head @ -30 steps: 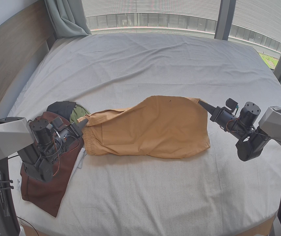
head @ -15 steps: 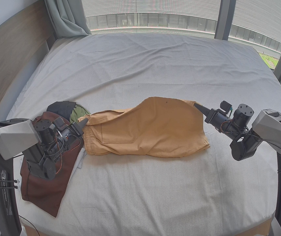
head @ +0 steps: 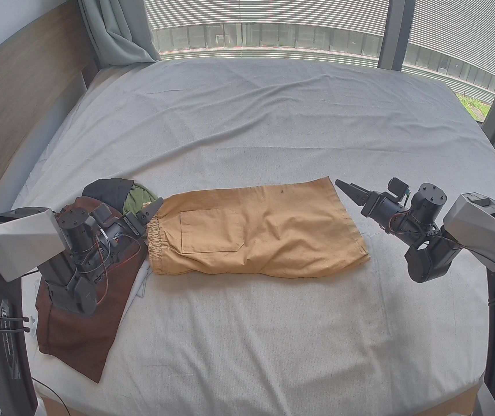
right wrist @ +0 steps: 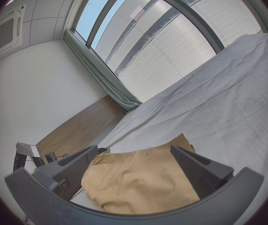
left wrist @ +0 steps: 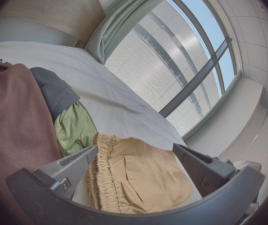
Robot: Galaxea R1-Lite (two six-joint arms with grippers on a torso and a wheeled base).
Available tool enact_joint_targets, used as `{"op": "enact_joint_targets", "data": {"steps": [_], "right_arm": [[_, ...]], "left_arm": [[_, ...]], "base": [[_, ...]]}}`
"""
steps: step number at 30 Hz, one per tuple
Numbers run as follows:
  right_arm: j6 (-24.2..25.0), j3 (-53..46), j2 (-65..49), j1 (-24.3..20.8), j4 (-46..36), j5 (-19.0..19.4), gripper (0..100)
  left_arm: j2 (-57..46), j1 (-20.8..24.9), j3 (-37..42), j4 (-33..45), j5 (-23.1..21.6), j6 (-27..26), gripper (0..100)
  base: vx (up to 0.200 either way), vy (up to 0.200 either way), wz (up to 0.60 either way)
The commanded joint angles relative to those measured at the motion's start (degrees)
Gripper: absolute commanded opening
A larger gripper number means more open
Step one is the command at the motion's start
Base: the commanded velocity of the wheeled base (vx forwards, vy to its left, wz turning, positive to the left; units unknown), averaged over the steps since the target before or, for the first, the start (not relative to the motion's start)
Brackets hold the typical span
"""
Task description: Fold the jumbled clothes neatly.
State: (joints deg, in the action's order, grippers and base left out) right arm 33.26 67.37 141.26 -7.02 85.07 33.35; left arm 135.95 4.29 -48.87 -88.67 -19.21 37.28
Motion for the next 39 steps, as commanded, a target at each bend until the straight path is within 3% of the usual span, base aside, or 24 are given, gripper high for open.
{"op": "enact_joint_targets", "data": {"steps": [1,12,19,39], "right_arm": [[-0.30,-4.35,-3.19,-0.10,0.01,0.04,100],[-0.21,-24.91,-14.09,-2.12,1.42,-0.39,100],[0.14,-34.32,-15.41,-2.65,3.26,-0.75,100],[0.23,-38.98,-10.22,-7.57,3.26,-1.62,100]], "left_arm": [[-2.88,0.02,1.41,-0.01,-0.04,0.16,100],[-8.86,1.25,7.04,-0.01,-0.74,-0.36,100],[-11.32,1.69,7.74,-0.01,-0.65,-0.63,100],[-11.23,2.48,10.29,-0.01,-3.38,-4.23,100]], "base": [[0.000,0.000,0.00],[0.000,0.000,0.00],[0.000,0.000,0.00],[0.000,0.000,0.00]]}}
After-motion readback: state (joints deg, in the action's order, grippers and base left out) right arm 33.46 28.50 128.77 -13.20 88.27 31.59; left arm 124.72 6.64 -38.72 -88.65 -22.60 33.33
